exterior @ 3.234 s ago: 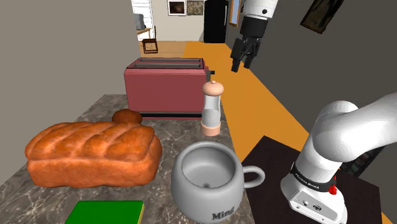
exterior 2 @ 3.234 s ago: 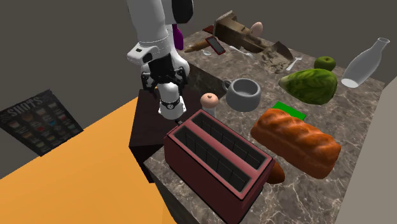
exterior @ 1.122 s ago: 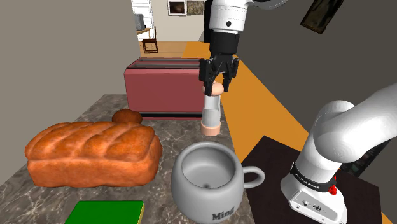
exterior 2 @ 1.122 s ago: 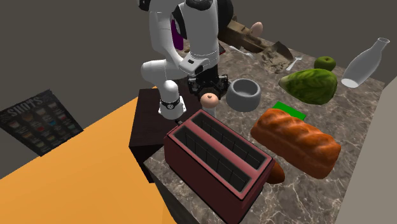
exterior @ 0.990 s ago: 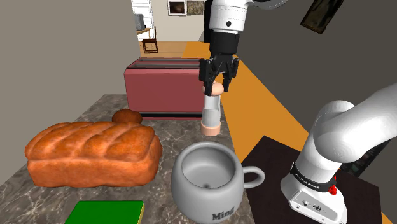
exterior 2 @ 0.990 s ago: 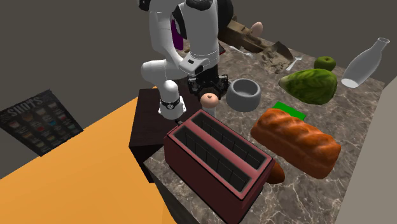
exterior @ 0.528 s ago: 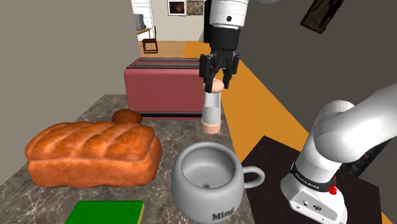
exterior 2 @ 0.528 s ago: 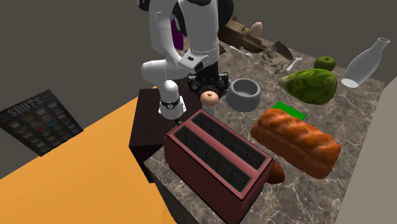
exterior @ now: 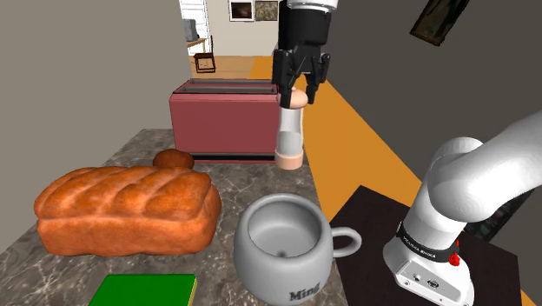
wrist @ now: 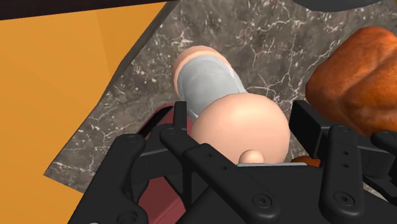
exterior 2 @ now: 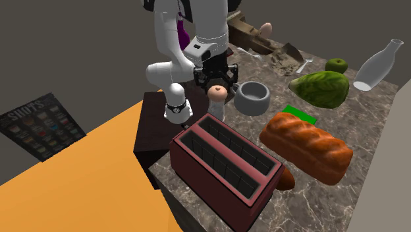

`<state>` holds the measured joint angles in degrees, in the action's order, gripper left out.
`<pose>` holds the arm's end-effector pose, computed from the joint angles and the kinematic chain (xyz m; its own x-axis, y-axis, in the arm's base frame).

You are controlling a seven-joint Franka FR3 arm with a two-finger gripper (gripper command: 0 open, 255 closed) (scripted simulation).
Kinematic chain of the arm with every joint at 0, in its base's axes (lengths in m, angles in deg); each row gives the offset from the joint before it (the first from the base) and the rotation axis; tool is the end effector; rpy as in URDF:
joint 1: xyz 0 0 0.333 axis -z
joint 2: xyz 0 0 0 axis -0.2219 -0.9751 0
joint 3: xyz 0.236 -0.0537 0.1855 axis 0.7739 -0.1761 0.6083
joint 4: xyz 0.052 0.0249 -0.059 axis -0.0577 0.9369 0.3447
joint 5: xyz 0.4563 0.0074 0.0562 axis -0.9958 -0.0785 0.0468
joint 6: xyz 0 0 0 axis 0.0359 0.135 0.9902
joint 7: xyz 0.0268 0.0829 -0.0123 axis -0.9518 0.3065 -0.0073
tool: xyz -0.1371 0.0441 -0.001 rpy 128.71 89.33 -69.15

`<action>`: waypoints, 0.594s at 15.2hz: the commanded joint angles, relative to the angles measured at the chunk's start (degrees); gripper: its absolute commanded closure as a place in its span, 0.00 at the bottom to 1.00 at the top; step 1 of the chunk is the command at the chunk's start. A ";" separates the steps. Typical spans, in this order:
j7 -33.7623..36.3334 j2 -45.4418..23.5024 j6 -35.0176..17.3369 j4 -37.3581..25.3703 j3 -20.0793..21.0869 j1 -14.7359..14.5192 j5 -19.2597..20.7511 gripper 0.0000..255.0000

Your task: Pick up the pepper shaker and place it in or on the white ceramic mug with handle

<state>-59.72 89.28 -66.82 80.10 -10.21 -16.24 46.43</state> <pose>0.3907 0.1958 0.5845 0.9940 -0.1081 -0.0164 -0.1092 -0.9870 -0.1176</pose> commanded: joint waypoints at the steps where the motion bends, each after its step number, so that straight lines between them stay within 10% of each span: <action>1: 0.23 -0.46 1.47 -1.92 -0.18 0.09 0.20 1.00; 9: 1.27 -2.84 7.08 -9.96 -0.68 0.41 0.86 1.00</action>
<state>-58.59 86.87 -60.42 71.25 -10.85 -15.88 47.19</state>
